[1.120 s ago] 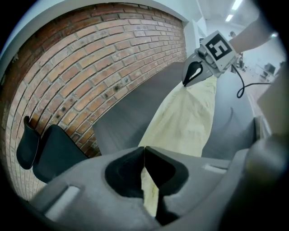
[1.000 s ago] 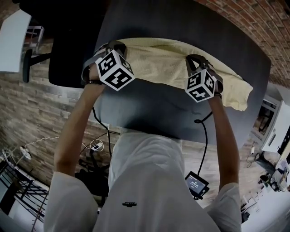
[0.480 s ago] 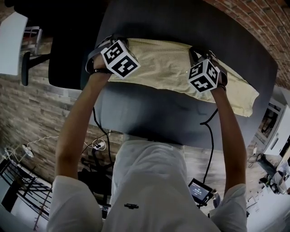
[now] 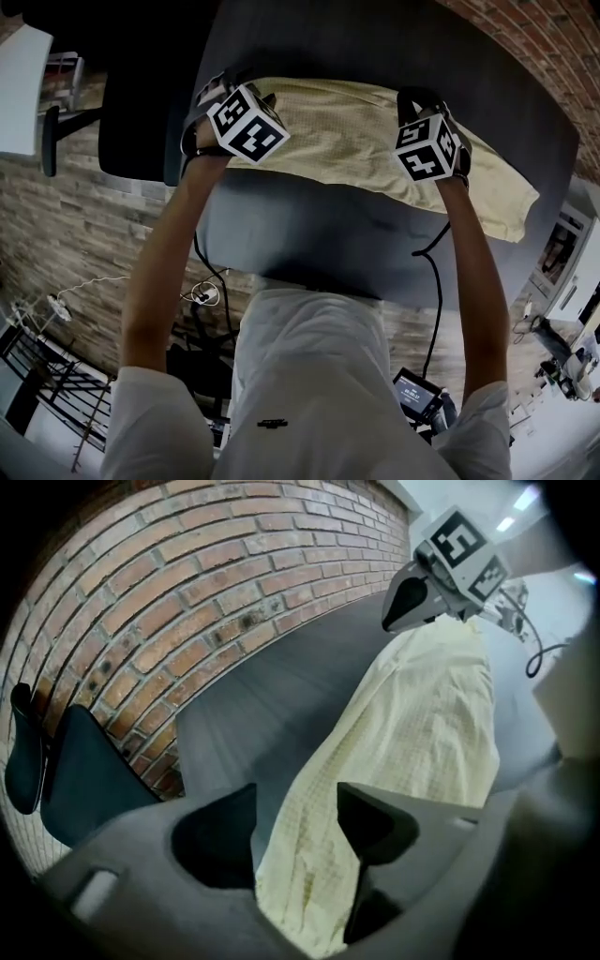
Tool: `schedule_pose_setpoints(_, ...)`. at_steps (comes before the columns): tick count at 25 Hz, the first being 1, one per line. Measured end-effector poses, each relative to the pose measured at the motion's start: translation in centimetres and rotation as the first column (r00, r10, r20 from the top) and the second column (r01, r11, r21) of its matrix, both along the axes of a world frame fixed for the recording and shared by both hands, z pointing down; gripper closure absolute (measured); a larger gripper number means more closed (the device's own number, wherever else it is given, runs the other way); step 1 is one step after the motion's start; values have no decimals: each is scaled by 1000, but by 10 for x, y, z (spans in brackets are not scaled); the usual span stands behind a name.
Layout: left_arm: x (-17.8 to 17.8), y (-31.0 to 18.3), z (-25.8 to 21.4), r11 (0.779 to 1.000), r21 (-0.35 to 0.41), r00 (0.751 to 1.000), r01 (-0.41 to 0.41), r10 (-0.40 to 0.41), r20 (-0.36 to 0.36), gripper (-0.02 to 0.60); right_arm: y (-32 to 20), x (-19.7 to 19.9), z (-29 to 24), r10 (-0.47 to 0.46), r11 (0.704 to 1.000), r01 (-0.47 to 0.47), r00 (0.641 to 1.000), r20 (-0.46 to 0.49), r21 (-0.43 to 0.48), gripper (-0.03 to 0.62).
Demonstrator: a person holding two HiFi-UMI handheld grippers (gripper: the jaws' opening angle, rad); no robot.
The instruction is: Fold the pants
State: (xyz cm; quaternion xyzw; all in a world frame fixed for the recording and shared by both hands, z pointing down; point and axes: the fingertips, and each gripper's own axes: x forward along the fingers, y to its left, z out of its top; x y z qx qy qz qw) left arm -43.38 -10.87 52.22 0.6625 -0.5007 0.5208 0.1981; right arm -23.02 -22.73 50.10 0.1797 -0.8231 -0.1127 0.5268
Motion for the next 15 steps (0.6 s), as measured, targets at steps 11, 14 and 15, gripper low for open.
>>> schedule_pose_setpoints(11, -12, 80, -22, 979, 67, 981, 194, -193, -10, 295, 87, 2, -1, -40, 995, 47, 996, 83, -90, 589)
schedule_pose_setpoints(14, -15, 104, -11, 972, 42, 972, 233, -233, -23, 304, 115, 4, 4, -36, 991, 48, 995, 95, -125, 588)
schedule_pose_setpoints(15, -15, 111, -6, 972, 32, 972, 234, -233, -28, 318, 122, 4, 7, -30, 990, 43, 995, 94, -136, 588)
